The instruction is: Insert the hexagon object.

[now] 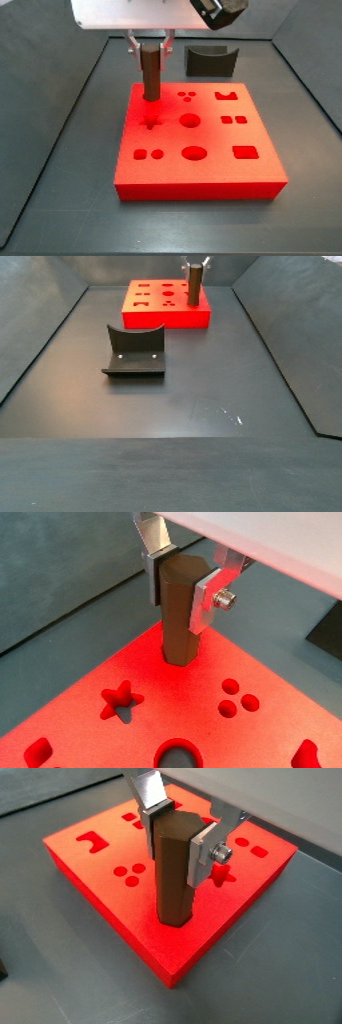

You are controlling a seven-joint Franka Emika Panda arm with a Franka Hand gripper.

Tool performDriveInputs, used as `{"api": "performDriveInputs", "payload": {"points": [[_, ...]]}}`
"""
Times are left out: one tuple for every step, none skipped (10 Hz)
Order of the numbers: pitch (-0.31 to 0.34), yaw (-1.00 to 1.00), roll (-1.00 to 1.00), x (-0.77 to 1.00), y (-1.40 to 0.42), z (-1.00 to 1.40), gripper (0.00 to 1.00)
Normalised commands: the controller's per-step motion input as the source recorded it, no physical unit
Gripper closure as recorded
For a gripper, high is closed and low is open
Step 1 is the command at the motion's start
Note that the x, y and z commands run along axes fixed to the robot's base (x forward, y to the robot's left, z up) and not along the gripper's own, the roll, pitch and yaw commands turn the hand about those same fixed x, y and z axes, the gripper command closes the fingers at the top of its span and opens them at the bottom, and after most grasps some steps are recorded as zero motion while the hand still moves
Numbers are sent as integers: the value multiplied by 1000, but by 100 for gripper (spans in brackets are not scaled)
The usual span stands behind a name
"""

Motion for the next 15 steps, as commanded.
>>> {"api": "performDriveInputs", "payload": {"points": [[-87, 51, 99, 0, 0, -363, 100], [-131, 80, 290, 0, -54, -640, 100], [-4, 0, 243, 0, -57, -783, 100], [79, 0, 104, 43, -43, -974, 100], [-9, -37, 106, 0, 0, -1000, 100], [-57, -6, 114, 0, 0, -1000, 100], [-20, -3, 120, -17, 0, -1000, 100], [-34, -23, 124, -89, 0, -1000, 100], [-54, -6, 200, -74, -46, -960, 100], [-40, 0, 233, -100, -80, -903, 100], [-23, 0, 233, -100, -89, -911, 100], [-34, 0, 229, -94, -94, -914, 100], [-44, 0, 206, -14, -83, -829, 100], [-51, 0, 36, 0, 0, -397, 100], [7, 0, -40, 0, 0, -83, 100]]}}
